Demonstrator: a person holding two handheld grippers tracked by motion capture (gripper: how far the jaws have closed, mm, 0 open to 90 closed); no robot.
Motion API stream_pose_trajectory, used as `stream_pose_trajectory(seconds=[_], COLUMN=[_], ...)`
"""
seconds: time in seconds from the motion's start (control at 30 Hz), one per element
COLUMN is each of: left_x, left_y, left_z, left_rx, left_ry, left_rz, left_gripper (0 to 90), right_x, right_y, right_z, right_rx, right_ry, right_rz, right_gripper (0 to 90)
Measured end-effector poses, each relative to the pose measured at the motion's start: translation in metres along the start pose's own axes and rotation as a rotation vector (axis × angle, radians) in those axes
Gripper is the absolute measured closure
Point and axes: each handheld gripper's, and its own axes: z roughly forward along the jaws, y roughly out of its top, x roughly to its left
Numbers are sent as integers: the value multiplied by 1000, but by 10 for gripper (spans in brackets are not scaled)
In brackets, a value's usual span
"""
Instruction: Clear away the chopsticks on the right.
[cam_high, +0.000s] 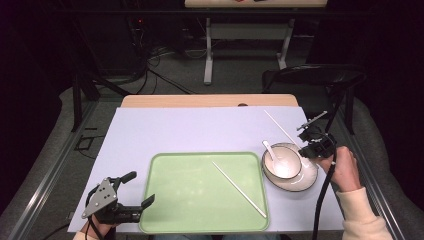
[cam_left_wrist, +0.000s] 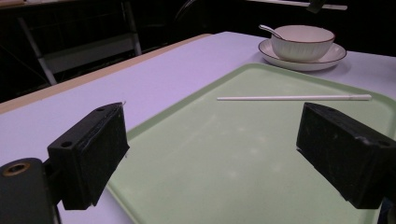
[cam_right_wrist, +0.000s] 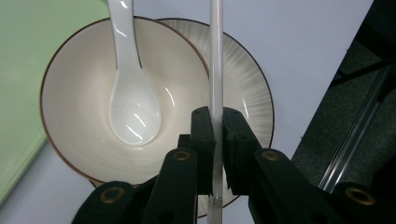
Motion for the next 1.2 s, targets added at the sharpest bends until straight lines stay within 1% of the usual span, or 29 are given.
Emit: stream_pose_trajectory(seconds=[0.23,0.43,0.53,0.67,0.77,0.97,1.07,1.2], left_x=[0,0,0,0,0,0,0,0], left_y=[0,0,0,0,0,0,0,0], left_z=[0,0,0,0,0,0,0,0], left_rx=[2,-1,1,-2,0,-2,-1,-2], left_ry=[-1,-1,0,1,-1,0,-1,0], left_rz=[3,1,3,-1,2,0,1,1], left_gripper=[88,88,88,88,88,88,88,88], right_x=[12,24,32,40,46,52,55,65], right_y=[-1,-1,0,0,0,-1,-2,-1], right_z=[-10,-16,-18,-21,-22,-26,-28,-27], right_rx=[-18,-29,-36,-48,-52,-63,-68,-63], right_ry=[0,18,17,32,33,31,40,50], right_rz=[-5,-11,-26,-27,-34,-37,-35,-51], right_gripper=[836,836,836,836,836,836,836,836])
